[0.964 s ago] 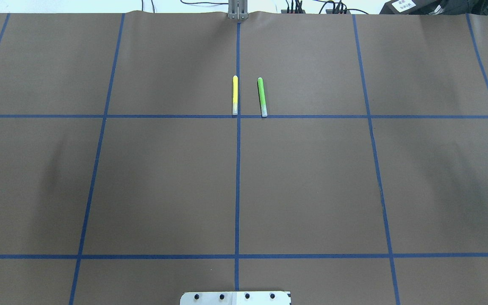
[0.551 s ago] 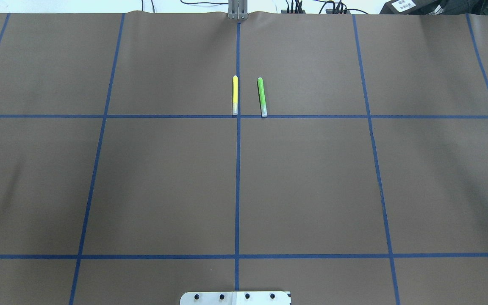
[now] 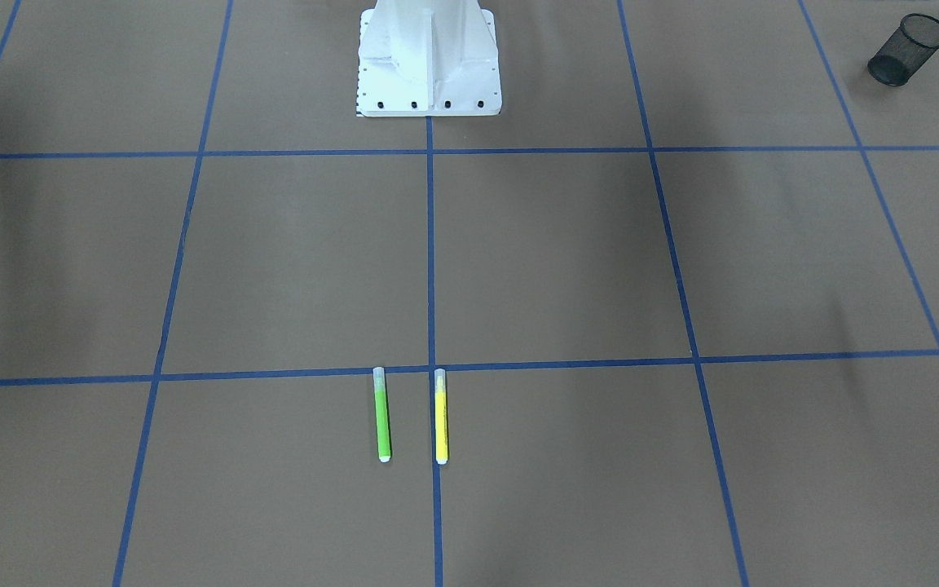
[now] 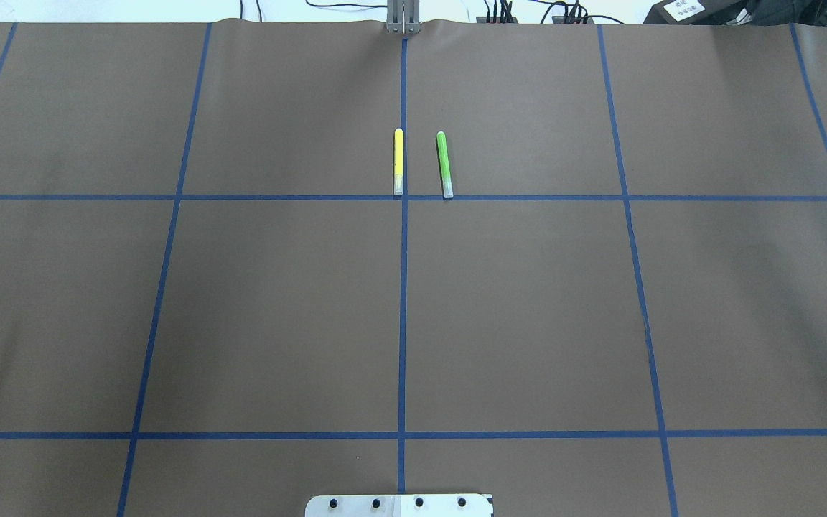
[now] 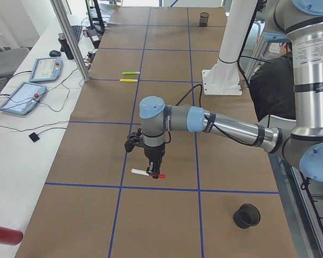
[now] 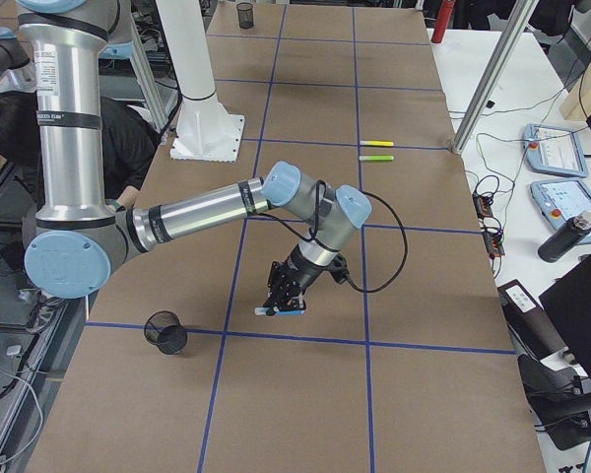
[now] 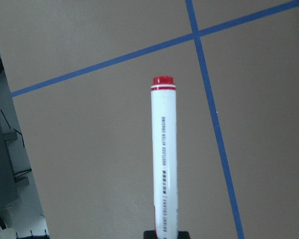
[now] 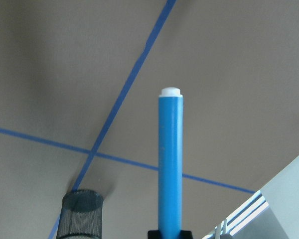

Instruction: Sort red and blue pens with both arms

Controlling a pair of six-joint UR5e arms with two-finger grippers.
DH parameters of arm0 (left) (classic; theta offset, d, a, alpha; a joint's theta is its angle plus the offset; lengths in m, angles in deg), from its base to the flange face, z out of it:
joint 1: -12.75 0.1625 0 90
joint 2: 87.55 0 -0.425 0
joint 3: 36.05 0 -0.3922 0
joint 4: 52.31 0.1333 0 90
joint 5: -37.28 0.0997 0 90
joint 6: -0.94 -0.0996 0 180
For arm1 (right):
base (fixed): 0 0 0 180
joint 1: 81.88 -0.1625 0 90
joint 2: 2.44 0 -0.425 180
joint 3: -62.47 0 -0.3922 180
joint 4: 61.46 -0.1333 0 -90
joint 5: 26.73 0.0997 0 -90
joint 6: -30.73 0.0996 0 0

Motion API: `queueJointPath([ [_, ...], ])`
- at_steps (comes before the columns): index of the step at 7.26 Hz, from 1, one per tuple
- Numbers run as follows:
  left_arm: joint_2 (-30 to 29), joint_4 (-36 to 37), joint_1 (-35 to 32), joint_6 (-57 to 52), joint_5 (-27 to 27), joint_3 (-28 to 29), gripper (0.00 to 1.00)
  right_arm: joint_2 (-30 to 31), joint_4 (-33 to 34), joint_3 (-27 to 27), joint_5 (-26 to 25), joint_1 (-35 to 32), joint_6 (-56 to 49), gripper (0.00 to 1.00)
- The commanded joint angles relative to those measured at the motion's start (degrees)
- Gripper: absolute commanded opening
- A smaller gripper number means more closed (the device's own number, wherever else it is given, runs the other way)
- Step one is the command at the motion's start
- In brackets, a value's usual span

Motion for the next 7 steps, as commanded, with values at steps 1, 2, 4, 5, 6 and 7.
queueJointPath([
  [1,-0.3,-0.1,0.0,0.0,0.0,-0.8,0.00,9.1,3.8,5.7,3.4,-0.1,-1.8,0.00],
  [2,-0.4,-0.1,0.0,0.0,-0.2,-1.4,0.00,12.6,4.0,6.4,5.8,-0.1,-2.1,0.00],
  [4,-0.3,-0.1,0.0,0.0,-0.4,-3.5,0.00,16.6,4.0,5.4,6.3,0.0,-6.3,0.00],
  [5,-0.3,0.0,0.1,0.0,-0.6,-3.4,0.00,17.8,5.5,5.4,7.0,0.0,-7.6,0.00],
  [6,-0.4,0.0,0.1,0.0,-0.8,-4.2,0.00,19.1,6.3,5.4,7.6,0.0,-9.3,0.00],
  [7,-0.4,0.0,0.1,0.0,-0.8,-4.3,0.00,19.7,7.9,5.4,8.5,0.0,-9.5,0.00],
])
